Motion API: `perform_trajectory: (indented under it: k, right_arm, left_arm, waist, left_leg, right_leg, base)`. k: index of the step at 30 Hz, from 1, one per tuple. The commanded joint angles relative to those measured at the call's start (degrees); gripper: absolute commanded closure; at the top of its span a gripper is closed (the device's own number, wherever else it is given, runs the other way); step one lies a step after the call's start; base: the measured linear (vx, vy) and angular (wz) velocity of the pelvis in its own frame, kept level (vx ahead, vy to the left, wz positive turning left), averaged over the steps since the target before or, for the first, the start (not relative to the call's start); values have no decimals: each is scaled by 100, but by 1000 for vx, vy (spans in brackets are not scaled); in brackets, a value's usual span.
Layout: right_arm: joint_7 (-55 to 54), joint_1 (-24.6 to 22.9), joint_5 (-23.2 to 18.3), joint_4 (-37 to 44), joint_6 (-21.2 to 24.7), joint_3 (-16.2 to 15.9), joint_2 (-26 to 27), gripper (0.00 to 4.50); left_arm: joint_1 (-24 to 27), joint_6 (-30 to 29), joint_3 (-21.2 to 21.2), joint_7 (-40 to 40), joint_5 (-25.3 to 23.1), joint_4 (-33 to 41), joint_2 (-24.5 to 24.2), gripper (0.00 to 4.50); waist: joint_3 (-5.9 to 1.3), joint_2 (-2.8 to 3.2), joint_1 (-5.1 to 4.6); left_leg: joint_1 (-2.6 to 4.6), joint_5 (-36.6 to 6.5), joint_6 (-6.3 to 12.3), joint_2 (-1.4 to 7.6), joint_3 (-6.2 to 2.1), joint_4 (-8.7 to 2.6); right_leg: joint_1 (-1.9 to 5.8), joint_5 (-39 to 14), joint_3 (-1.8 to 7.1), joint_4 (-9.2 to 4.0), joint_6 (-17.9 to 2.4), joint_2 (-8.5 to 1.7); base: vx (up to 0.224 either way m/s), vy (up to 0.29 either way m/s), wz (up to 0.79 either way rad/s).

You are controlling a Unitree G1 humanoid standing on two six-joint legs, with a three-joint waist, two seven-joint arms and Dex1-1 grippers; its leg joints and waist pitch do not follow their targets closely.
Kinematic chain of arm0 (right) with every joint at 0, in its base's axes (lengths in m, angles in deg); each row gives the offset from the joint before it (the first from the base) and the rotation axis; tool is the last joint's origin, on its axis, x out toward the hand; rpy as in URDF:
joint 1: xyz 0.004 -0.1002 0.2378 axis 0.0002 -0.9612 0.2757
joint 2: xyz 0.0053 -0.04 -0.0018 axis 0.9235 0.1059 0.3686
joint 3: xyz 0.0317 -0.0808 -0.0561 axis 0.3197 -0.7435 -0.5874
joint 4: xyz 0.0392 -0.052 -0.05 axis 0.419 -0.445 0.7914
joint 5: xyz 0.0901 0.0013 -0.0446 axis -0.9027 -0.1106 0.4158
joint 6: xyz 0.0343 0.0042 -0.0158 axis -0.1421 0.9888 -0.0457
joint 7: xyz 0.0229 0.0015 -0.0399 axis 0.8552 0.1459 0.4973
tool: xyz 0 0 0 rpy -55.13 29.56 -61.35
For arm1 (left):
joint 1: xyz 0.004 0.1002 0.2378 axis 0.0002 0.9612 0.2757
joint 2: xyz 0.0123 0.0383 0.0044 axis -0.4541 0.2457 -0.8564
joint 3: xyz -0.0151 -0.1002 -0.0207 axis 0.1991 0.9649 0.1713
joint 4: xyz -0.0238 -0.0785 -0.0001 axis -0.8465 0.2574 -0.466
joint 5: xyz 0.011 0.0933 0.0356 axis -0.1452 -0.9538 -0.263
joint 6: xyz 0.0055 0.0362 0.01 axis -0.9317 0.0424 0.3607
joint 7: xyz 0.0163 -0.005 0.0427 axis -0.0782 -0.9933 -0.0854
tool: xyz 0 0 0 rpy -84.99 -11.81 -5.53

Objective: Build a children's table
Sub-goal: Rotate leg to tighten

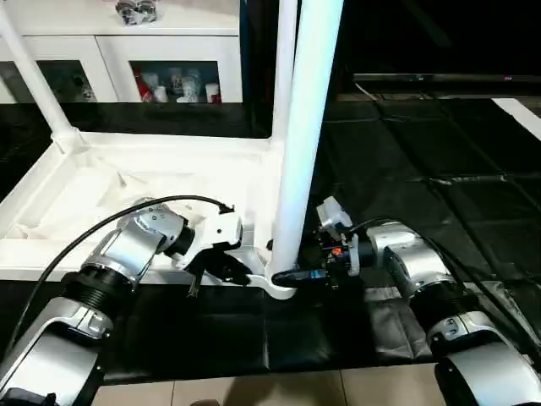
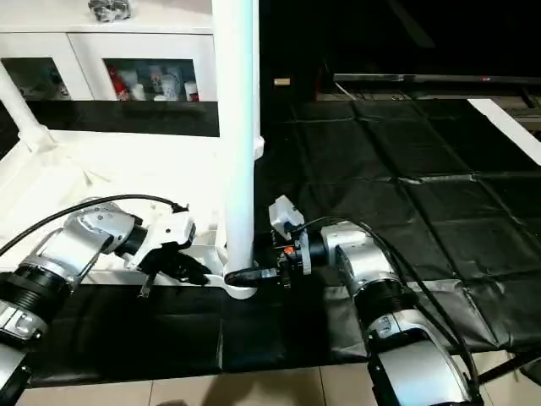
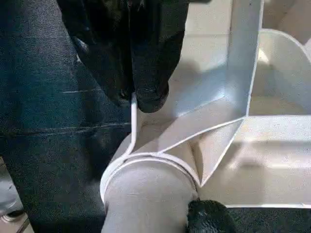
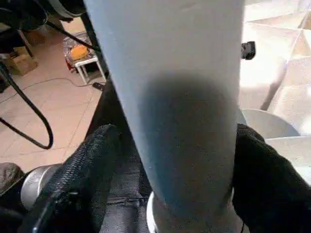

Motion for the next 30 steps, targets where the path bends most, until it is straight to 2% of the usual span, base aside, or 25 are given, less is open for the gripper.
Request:
perform_trajectory:
  k: [1, 5, 6, 9, 11, 20, 24, 26, 27, 28, 29, 30]
  right_arm:
    - [171, 102, 21, -63, 41, -91, 26, 138]
    - [231, 135, 41, -146, 45, -88, 40, 172]
    - [248, 141, 42, -161, 48, -85, 41, 189]
    - [282, 148, 42, -182, 59, -85, 39, 197]
    - [296, 148, 34, -182, 69, -92, 36, 224]
    - [379, -21, -28, -13, 169, -133, 68, 239]
    - [14, -328, -142, 219, 225, 14, 147, 240]
    - [-133, -397, -173, 256, 251, 71, 184, 240]
    - [-668, -498, -115, 212, 217, 181, 283, 240]
    - [-1342, -629, -22, 128, 151, 302, 417, 240]
    - [-1538, -644, 2, 93, 163, 336, 458, 240]
    - [-2142, -686, 70, -19, 216, 442, 586, 241]
  left_arm:
    - [71, 21, -207, 197, -49, 92, 9, 450]
    - [77, 29, -200, 199, -62, 84, -4, 450]
    - [81, 30, -198, 198, -66, 84, -11, 450]
    - [77, 36, -200, 185, -75, 70, -25, 450]
    - [69, 36, -205, 175, -74, 59, -27, 450]
    - [80, -108, -170, 99, -63, 60, 3, 450]
    - [33, -415, -54, -218, -52, -19, 174, 450]
    - [5, -503, -15, -338, -50, -60, 236, 450]
    - [-58, -603, 64, -622, -59, -167, 374, 450]
    - [-146, -710, 167, -991, -63, -346, 571, 450]
    - [-168, -724, 189, -1091, -69, -389, 622, 450]
    - [-233, -762, 254, -1400, -88, -523, 781, 450]
  waist:
    - [-400, 10, -13]
    - [-400, 12, 8]
    - [-403, 8, 11]
    - [-411, 7, 40]
    - [-412, 10, 41]
    - [-417, 18, 47]
    - [-421, 14, 61]
    - [-401, 10, 60]
    - [-374, 25, 65]
    - [-340, 26, 45]
    - [-340, 26, 45]
    - [-310, 5, -4]
  left_leg:
    - [11, -1015, 295, 187, 3, -358]
    - [15, -1039, 278, 187, 5, -356]
    - [15, -1030, 274, 188, 4, -355]
    - [19, -955, 281, 190, 5, -350]
    - [18, -957, 285, 190, 6, -350]
    - [12, -948, 272, 182, 4, -343]
    - [15, -908, 298, 185, 7, -339]
    - [19, -1013, 268, 183, 9, -351]
    - [31, -1150, 213, 177, 11, -358]
    - [74, -1390, 115, 162, 5, -371]
    - [74, -1390, 115, 162, 5, -371]
    - [91, -1676, 22, 114, -27, -387]
  right_leg:
    - [335, -1429, 346, -348, -1193, -379]
    - [331, -1574, 348, -364, -1137, -385]
    - [334, -1569, 347, -360, -1136, -385]
    - [333, -1453, 349, -342, -1147, -381]
    - [331, -1417, 348, -336, -1158, -378]
    - [340, -1406, 344, -334, -1151, -373]
    - [338, -1280, 347, -325, -1190, -372]
    - [337, -1495, 346, -358, -1135, -376]
    - [317, -1810, 343, -411, -1039, -383]
    - [285, -2270, 338, -474, -910, -387]
    - [285, -2270, 338, -474, -910, -387]
    - [309, -3075, 297, -568, -588, -403]
  base:
    - [0, 0, 0]
    - [0, 0, 0]
    - [0, 0, 0]
    - [0, 0, 0]
    - [0, 0, 0]
    - [0, 0, 0]
    - [0, 0, 0]
    - [0, 0, 0]
    - [0, 0, 0]
    - [0, 0, 0]
    - [0, 0, 0]
    - [0, 0, 0]
